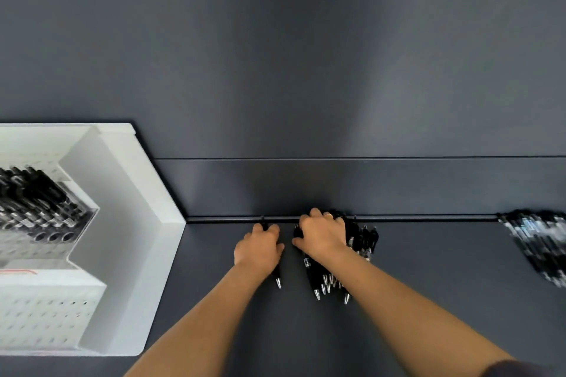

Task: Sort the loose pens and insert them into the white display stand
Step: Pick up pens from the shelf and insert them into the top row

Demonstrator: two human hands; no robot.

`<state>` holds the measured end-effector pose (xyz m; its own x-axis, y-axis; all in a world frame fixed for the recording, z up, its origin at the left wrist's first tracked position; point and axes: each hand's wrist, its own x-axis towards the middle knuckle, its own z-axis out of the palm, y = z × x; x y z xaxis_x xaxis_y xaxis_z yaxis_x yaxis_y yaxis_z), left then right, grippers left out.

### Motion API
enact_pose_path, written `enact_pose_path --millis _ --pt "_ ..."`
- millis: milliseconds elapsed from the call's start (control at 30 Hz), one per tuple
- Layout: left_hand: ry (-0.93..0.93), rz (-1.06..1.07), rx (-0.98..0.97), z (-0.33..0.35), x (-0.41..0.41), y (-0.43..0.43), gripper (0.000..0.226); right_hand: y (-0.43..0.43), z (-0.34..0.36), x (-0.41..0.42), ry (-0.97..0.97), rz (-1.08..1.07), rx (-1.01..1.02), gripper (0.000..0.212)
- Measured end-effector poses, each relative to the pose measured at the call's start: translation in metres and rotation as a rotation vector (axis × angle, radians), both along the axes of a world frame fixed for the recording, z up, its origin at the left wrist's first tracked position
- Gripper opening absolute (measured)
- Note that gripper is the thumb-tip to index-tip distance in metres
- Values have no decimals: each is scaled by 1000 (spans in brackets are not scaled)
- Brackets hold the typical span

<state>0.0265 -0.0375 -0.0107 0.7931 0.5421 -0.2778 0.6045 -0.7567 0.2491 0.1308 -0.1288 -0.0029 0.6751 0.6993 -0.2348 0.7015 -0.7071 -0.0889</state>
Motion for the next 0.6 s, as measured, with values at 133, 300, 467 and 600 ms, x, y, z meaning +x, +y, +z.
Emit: enact_pose_path --millis 133,300,467,600 --pt "-43 75 -14 -1 -7 3 18 10 -4 -5 33 -25 6 42" --pt "-225 222 -217 4 -8 11 30 13 4 -1 266 -104 161 22" --pt "-462 282 -527 17 -11 18 57 17 19 1 596 -172 478 25" --pt "-610 314 -678 34 -18 23 50 25 40 -11 729 -128 580 32"
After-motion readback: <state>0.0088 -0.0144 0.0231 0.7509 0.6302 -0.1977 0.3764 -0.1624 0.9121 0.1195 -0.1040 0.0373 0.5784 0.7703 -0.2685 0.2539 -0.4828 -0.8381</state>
